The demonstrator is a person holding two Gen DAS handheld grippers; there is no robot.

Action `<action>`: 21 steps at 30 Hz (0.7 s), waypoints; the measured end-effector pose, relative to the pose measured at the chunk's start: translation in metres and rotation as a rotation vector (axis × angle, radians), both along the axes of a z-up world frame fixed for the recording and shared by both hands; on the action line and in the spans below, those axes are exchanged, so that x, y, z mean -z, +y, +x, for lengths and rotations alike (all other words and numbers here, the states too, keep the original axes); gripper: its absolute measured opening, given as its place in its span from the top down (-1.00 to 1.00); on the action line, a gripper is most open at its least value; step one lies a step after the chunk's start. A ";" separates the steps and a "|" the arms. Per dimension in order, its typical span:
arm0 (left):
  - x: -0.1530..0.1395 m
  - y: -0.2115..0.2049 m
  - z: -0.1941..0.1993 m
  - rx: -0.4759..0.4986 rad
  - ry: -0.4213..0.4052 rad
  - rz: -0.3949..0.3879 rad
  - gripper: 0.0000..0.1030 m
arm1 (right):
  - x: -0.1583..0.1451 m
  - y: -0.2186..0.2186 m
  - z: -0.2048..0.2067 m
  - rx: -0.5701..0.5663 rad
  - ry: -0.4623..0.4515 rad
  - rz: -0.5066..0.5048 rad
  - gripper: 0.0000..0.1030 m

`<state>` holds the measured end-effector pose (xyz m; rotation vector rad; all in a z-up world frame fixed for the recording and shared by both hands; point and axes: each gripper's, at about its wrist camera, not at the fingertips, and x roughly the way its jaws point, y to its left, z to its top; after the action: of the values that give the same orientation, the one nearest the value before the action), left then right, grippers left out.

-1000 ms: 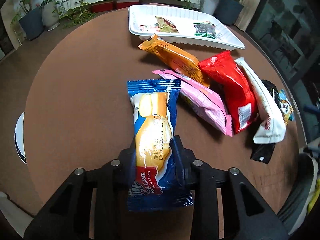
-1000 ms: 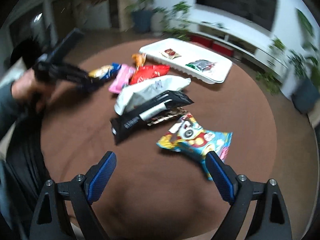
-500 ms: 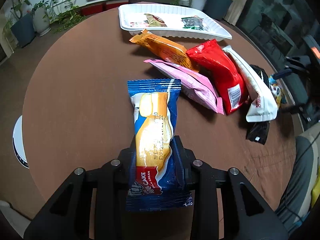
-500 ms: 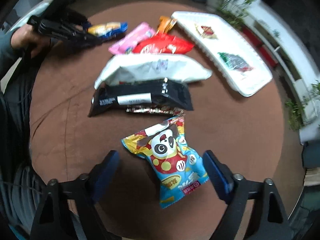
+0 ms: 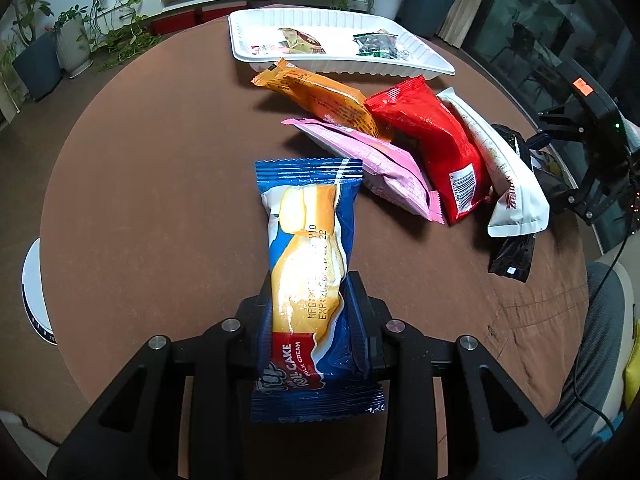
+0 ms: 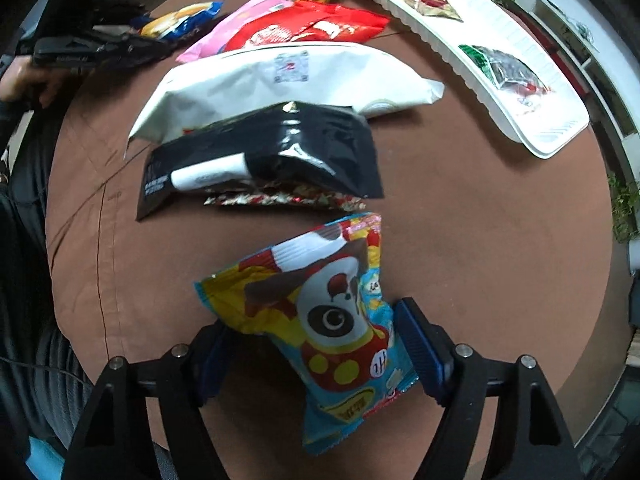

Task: Organize snacks
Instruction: 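Carry both packets to the white tray and release them inside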

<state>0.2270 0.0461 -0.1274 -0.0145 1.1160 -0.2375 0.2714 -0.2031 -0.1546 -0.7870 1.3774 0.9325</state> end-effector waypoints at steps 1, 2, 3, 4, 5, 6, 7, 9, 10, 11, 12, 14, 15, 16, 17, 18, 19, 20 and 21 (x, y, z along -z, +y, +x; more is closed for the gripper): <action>0.000 0.000 0.000 -0.001 -0.001 -0.003 0.42 | -0.001 -0.001 0.002 0.011 -0.003 0.005 -0.46; 0.000 0.001 0.000 -0.003 -0.001 -0.006 0.42 | -0.001 -0.006 0.006 0.021 -0.005 0.011 -0.38; 0.000 0.001 -0.001 -0.004 -0.003 -0.009 0.42 | -0.003 -0.008 0.008 0.034 -0.011 0.020 -0.32; 0.000 0.002 -0.001 -0.007 -0.006 -0.013 0.42 | -0.004 -0.010 0.010 0.049 -0.014 0.028 -0.23; 0.000 0.002 -0.001 -0.009 -0.008 -0.016 0.42 | -0.004 -0.013 0.011 0.059 -0.015 0.034 -0.20; 0.000 0.002 -0.002 -0.011 -0.011 -0.019 0.42 | -0.005 -0.014 0.011 0.068 -0.021 0.041 -0.17; 0.000 0.003 -0.002 -0.014 -0.014 -0.022 0.42 | -0.006 -0.016 0.010 0.076 -0.034 0.049 -0.14; 0.000 0.003 -0.003 -0.017 -0.018 -0.026 0.42 | -0.007 -0.018 0.009 0.084 -0.048 0.058 -0.06; 0.000 0.003 -0.004 -0.017 -0.019 -0.029 0.42 | -0.008 -0.018 0.007 0.087 -0.055 0.061 -0.01; 0.000 0.003 -0.004 -0.018 -0.020 -0.031 0.43 | -0.008 -0.019 0.004 0.091 -0.064 0.065 0.01; 0.000 0.003 -0.005 -0.019 -0.020 -0.033 0.44 | -0.009 -0.018 0.001 0.094 -0.070 0.068 0.04; -0.001 0.003 -0.006 -0.021 -0.022 -0.041 0.45 | -0.012 -0.021 -0.003 0.110 -0.085 0.083 0.18; -0.001 0.003 -0.007 -0.023 -0.022 -0.046 0.46 | -0.013 -0.022 -0.005 0.119 -0.088 0.092 0.20; -0.001 0.004 -0.008 -0.024 -0.022 -0.052 0.46 | -0.015 -0.023 -0.008 0.135 -0.092 0.107 0.25; -0.001 0.004 -0.009 -0.026 -0.022 -0.057 0.46 | -0.014 -0.022 -0.013 0.151 -0.100 0.122 0.27; 0.000 0.004 -0.011 -0.026 -0.022 -0.062 0.46 | -0.014 -0.022 -0.018 0.167 -0.109 0.138 0.30; -0.001 0.004 -0.013 -0.027 -0.022 -0.065 0.47 | -0.017 -0.024 -0.021 0.184 -0.115 0.156 0.31; -0.001 0.005 -0.014 -0.029 -0.022 -0.069 0.48 | -0.020 -0.026 -0.024 0.208 -0.124 0.181 0.31; -0.001 0.005 -0.016 -0.030 -0.022 -0.075 0.49 | -0.023 -0.028 -0.026 0.228 -0.130 0.203 0.32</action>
<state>0.2112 0.0514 -0.1264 -0.0952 1.0837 -0.2516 0.2450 -0.2308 -0.1317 -0.5156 1.2092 0.8130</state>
